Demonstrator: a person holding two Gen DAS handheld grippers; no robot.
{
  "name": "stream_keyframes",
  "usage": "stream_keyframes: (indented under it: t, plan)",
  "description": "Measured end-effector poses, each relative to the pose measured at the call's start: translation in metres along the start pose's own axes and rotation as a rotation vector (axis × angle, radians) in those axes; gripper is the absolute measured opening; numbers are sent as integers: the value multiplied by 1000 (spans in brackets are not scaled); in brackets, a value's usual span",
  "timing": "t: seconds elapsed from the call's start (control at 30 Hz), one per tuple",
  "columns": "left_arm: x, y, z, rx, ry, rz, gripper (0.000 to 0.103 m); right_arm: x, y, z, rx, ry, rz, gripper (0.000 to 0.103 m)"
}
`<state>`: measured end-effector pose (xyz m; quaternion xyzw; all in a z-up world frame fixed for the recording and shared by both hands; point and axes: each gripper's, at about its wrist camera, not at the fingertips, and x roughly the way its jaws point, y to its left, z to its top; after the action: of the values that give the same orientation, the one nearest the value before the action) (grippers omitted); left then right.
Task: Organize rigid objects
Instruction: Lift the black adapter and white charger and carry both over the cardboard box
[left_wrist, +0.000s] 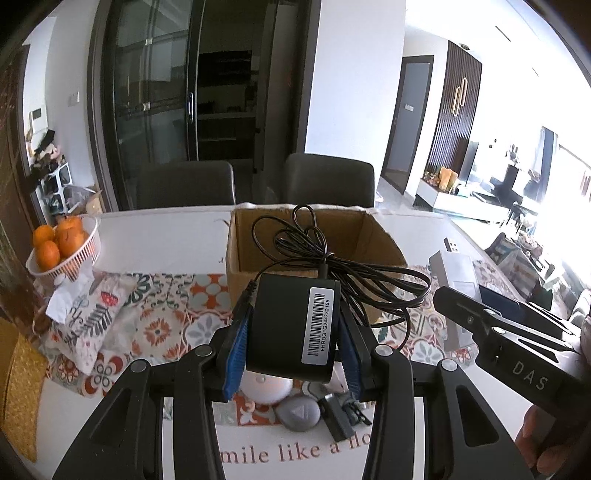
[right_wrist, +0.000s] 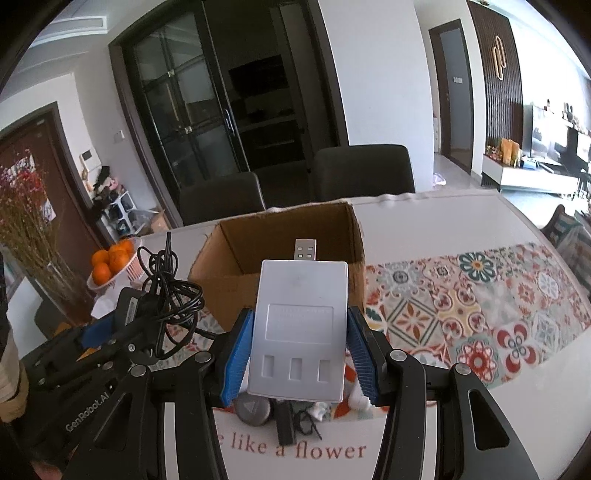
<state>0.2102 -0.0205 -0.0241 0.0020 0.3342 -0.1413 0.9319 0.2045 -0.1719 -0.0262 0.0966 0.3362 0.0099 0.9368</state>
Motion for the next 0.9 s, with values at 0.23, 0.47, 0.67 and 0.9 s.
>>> stream_keyframes:
  t: [0.23, 0.47, 0.67, 0.9]
  plan:
    - [11, 3, 23, 11, -16, 3, 43, 12, 1, 22, 0, 5, 17, 50]
    - [27, 8, 45, 7, -8, -4, 43, 25, 1, 47, 8, 3, 25, 50]
    - [43, 11, 67, 11, 20, -7, 43, 35, 5, 70, -4, 6, 35, 50]
    - [64, 12, 85, 36, 62, 5, 43, 56, 7, 96, -31, 51, 48, 50]
